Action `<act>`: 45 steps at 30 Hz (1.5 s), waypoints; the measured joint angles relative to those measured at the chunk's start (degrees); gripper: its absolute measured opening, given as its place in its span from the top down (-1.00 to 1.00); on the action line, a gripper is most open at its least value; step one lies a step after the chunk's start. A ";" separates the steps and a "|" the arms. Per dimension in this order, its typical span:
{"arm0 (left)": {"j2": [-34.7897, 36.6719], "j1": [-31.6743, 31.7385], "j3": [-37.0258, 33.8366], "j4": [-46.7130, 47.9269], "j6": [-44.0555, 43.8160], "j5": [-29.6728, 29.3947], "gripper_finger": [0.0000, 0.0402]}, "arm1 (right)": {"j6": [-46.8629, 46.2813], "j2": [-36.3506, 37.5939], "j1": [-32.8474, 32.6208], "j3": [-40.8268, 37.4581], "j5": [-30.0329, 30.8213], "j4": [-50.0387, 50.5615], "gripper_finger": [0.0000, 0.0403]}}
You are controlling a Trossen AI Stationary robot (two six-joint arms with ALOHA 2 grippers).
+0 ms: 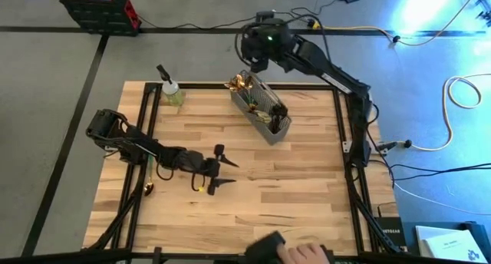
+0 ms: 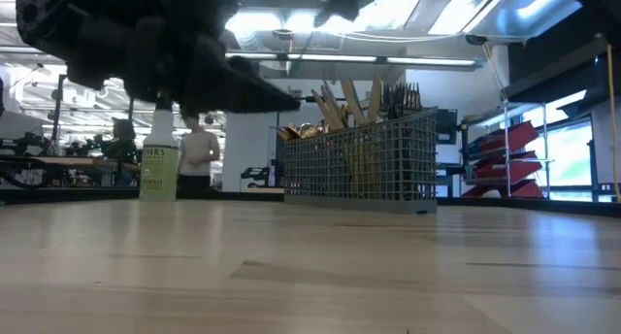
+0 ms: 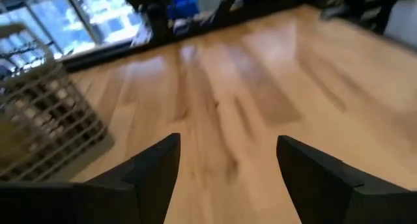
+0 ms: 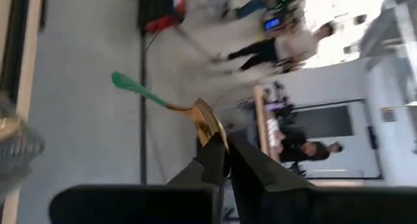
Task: Sort silverware
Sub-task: Put the green spoon on the gray silverware organizer
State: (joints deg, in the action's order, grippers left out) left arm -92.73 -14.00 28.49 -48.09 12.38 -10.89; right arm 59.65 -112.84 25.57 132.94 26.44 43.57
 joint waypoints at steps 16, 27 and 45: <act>0.00 0.04 0.00 9.15 -4.41 -3.99 -0.19 | -4.40 -2.62 -0.37 0.00 -2.93 15.46 1.00; -0.02 -0.28 0.00 12.53 -7.73 -3.97 -0.19 | -3.18 -7.92 0.47 0.00 -1.23 15.30 1.00; -0.02 -0.26 0.00 15.03 -8.83 -3.97 -0.19 | -2.53 -12.67 0.16 0.00 -3.61 14.64 0.71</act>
State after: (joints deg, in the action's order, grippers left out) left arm -92.75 -14.26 28.49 -33.06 3.55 -14.85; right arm 57.11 -125.51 25.73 132.94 22.83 58.21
